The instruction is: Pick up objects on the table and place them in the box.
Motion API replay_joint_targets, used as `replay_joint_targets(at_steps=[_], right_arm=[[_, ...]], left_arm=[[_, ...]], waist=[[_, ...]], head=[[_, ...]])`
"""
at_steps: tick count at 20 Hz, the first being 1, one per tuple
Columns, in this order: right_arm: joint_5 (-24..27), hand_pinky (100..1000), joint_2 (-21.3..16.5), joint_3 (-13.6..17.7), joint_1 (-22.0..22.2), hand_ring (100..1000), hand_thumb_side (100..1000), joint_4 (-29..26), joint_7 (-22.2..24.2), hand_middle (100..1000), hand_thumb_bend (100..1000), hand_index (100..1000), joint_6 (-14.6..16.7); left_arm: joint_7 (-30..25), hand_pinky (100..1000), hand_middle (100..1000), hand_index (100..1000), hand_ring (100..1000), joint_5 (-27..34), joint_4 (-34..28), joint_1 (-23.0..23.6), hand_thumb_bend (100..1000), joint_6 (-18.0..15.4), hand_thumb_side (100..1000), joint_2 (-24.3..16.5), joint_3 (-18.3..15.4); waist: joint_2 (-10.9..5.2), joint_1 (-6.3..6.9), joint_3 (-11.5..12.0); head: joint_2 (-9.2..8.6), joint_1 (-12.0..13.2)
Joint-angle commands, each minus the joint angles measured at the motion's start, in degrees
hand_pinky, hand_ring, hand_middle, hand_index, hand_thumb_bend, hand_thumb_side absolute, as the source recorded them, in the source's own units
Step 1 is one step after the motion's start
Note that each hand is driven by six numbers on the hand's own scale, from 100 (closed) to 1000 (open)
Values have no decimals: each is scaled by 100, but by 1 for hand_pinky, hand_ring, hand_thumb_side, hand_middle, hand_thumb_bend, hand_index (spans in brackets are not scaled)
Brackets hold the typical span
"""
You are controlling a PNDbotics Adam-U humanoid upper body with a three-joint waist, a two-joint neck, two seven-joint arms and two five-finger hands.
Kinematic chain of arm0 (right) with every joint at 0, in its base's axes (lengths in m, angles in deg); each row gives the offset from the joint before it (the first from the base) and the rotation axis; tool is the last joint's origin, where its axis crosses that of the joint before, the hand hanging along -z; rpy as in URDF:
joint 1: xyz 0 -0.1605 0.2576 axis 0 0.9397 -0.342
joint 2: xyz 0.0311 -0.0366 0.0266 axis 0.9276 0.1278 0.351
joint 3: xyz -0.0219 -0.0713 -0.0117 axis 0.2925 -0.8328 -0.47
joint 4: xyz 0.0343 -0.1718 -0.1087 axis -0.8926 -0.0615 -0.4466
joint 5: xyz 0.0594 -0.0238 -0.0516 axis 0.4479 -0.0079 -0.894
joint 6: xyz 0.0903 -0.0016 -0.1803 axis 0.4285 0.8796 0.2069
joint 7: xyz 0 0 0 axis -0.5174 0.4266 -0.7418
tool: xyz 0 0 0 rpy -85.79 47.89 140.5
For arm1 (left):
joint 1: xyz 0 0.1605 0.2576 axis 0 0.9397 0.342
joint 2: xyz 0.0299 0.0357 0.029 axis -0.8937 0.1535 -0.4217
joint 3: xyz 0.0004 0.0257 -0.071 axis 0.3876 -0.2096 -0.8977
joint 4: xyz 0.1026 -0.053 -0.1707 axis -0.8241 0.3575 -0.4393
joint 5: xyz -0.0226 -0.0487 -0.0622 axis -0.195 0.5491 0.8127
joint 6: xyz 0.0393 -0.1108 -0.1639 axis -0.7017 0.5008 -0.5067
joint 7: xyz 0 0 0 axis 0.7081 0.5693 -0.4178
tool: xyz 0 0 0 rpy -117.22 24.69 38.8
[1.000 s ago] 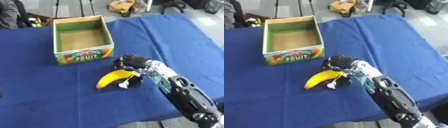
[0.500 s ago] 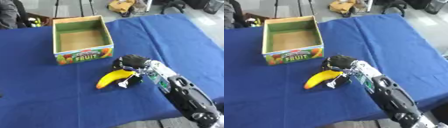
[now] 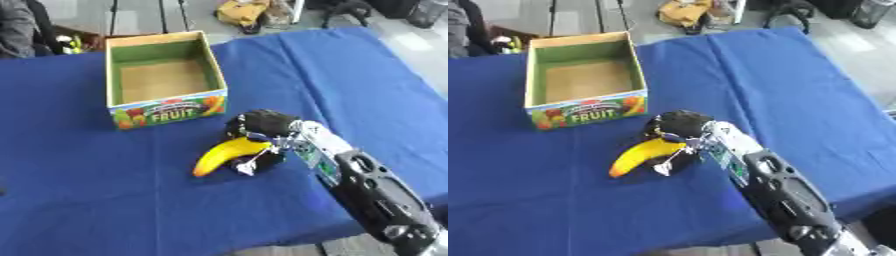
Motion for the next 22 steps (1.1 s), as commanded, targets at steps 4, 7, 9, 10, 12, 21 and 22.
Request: replay_joint_targets(at_steps=[4,7,9,10,12,21,22], right_arm=[[63,631,-165,6,-113,638,405,-209,4,599,111,720,-23],[93,632,-238,10,-147,639,402,-307,-7,599,109,719,-25],[119,632,-271,11,-153,639,402,-367,-1,599,109,719,-38],[125,633,-291,11,-164,640,405,-399,-3,599,118,719,-38],[147,634,-382,11,-208,641,402,-510,-13,600,124,718,-36],[223,637,-718,7,-374,647,386,-891,24,604,147,717,-58],[228,638,-750,6,-394,647,386,-920,27,604,149,717,-59]], left_arm=[[-24,641,603,650,662,-5,-75,-54,269,-7,1000,-67,3],[-24,641,603,650,662,-6,-73,-51,270,-5,1000,-68,1],[-24,641,603,650,662,-7,-73,-51,270,-4,1000,-69,0],[-24,641,604,650,662,-8,-72,-50,271,-3,1000,-69,0],[-24,641,604,650,662,-11,-71,-46,271,-1,1000,-71,-3],[-18,641,604,651,661,-18,-74,-47,272,6,1000,-77,-11],[-17,641,604,651,661,-18,-74,-47,272,7,1000,-78,-12]], waist=[[-87,-3,5],[-95,-15,2],[-96,-18,2],[-98,-21,2],[-100,-33,2],[-98,-69,14],[-97,-73,16]], head=[[1,-1],[1,7],[0,9],[0,12],[3,19],[-8,55],[-8,58]])
